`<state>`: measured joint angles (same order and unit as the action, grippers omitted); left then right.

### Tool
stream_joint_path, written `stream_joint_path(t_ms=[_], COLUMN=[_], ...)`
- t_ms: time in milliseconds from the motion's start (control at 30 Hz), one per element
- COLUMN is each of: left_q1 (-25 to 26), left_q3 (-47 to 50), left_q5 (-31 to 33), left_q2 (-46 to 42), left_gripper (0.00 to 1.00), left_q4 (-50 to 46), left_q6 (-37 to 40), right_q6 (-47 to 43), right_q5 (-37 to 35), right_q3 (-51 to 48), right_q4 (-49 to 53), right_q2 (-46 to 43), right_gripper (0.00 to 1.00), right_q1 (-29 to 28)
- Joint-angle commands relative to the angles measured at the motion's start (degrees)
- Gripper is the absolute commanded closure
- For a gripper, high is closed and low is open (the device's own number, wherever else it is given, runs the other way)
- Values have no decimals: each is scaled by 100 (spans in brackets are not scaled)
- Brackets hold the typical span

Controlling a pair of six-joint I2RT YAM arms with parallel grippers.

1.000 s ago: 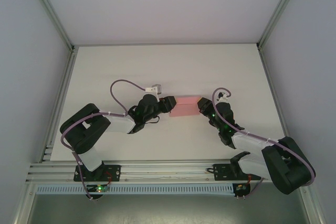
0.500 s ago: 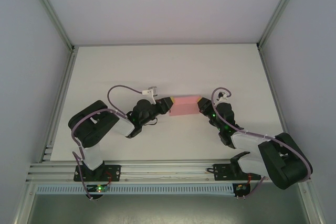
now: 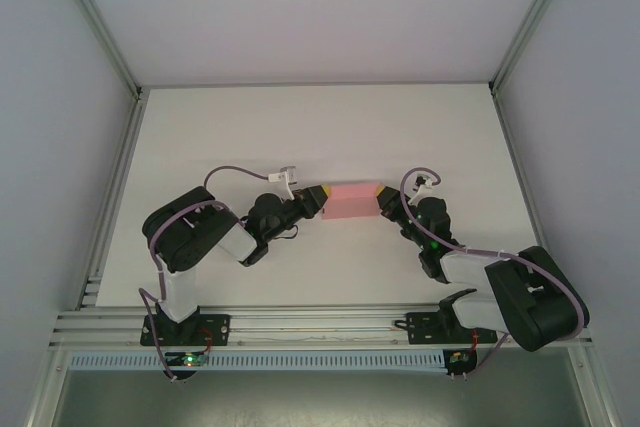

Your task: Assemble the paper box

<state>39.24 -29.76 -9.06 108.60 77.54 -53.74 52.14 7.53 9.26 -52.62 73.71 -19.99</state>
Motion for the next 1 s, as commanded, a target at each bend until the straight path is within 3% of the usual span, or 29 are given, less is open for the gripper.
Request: stream_joint_path(t_ms=[0, 167, 400, 600, 700, 967], left_q1=[7, -7, -17, -129, -174, -188], left_q3=[199, -66, -417, -692, -789, -947], left_q5=[-562, -847, -890, -1082, -1228, -1264], left_q2=[100, 169, -259, -358, -363, -593], left_gripper=[100, 100, 100, 99, 80, 65], left_q4=[-1265, -1293, -2280, -2964, -2931, -3240], left_q6=[419, 362, 770, 674, 596, 690], right_q6=[-178, -127, 83, 155, 14, 46], right_q5=[89, 327, 442, 471, 415, 491], right_q3=[-326, -163, 261, 413, 581, 665], right_q4=[1595, 1735, 2563, 2927, 3288, 3328], right_q2=[278, -21, -556, -786, -758, -707], right_gripper=[100, 100, 100, 100, 100, 90], right_q1=[101, 142, 194, 284, 286, 219])
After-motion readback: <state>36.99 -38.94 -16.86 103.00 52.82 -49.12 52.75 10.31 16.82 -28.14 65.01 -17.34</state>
